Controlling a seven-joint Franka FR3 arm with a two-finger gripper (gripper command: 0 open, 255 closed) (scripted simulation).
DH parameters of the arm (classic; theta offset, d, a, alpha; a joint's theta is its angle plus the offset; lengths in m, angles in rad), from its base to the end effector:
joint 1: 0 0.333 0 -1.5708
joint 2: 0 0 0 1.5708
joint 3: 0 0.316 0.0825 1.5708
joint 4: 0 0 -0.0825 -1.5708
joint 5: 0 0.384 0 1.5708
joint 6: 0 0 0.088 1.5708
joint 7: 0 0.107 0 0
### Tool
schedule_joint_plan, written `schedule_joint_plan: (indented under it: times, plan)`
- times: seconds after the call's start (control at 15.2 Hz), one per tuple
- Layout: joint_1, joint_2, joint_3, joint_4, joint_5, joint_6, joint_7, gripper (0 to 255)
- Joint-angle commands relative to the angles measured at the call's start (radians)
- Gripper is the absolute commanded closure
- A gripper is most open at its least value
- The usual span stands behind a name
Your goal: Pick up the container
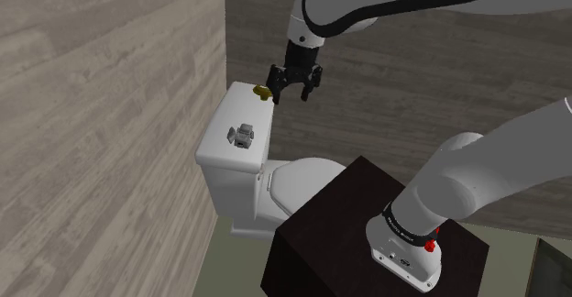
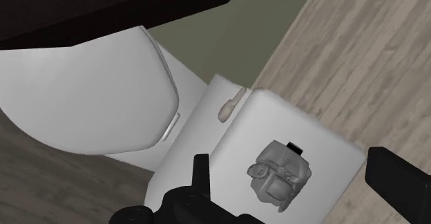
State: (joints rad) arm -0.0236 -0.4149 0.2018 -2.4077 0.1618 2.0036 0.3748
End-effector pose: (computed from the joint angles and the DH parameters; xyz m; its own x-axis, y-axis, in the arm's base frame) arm 0.4139 0.0880 0.4637 0.9608 -0.2764 -0.0207 -0.2771 -0.9588 -0.0630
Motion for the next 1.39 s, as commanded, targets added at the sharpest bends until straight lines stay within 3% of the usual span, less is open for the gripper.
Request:
schedule_joint_plan:
  times: [0.0,0.53,1.06,1.32]
  plan:
    - [-0.009,0.076,0.026,0.016,-0.008,0.063,0.058,0]
    - [-0.038,0.391,0.088,0.126,-0.108,0.258,0.304,0]
    - [-0.008,0.714,0.055,0.319,-0.253,0.363,0.55,0]
    - [-0.001,0.752,0.046,0.311,-0.267,0.408,0.559,0]
